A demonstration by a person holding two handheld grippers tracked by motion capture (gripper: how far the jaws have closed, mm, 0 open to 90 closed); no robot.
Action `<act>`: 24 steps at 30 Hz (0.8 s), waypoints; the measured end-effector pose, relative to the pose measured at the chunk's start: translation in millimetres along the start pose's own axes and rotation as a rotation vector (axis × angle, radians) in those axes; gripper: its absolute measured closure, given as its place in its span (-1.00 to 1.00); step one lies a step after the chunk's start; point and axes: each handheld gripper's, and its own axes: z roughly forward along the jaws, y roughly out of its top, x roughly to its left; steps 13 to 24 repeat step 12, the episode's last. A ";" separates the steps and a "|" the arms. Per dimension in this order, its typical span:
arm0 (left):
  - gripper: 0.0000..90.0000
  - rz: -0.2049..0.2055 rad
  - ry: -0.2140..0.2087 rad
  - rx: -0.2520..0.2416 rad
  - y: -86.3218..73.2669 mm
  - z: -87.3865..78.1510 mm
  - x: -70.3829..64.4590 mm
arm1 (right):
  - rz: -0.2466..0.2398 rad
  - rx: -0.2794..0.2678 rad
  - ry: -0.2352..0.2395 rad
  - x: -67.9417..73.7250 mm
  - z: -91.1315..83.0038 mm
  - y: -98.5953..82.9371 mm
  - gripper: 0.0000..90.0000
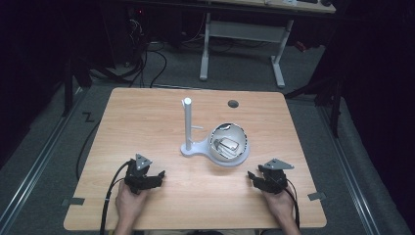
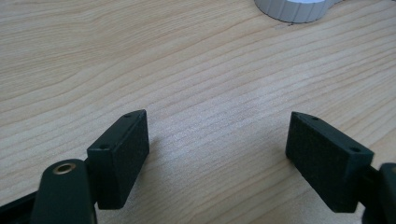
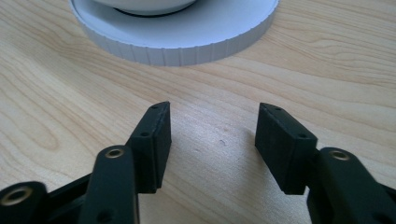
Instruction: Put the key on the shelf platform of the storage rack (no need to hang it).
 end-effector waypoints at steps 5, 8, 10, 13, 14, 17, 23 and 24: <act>-0.51 0.000 0.000 0.000 0.0 0.0 -0.1 | 0.003 0.001 -0.001 -0.2 0.1 0.0 -0.02; -0.51 0.000 0.000 0.000 0.0 0.0 0.0 | 0.003 0.001 -0.001 -0.4 0.2 0.0 -0.02; -0.51 0.000 0.000 0.000 0.0 -0.1 -0.1 | 0.004 0.001 -0.002 -0.5 0.2 0.1 -0.03; -0.51 0.000 -0.001 -0.001 -0.1 0.0 0.0 | 0.004 0.002 -0.002 -0.5 0.2 0.1 -0.03; -0.51 0.000 -0.001 -0.001 -0.1 0.0 0.0 | 0.004 0.002 -0.002 -0.5 0.2 0.1 -0.03; -0.51 0.000 -0.001 -0.001 -0.1 0.0 0.0 | 0.004 0.002 -0.002 -0.5 0.2 0.1 -0.03; -0.51 0.000 -0.001 -0.001 -0.1 0.0 0.0 | 0.004 0.002 -0.002 -0.5 0.2 0.1 -0.03; -0.51 0.000 -0.001 -0.001 -0.1 0.0 0.0 | 0.004 0.002 -0.002 -0.5 0.2 0.1 -0.03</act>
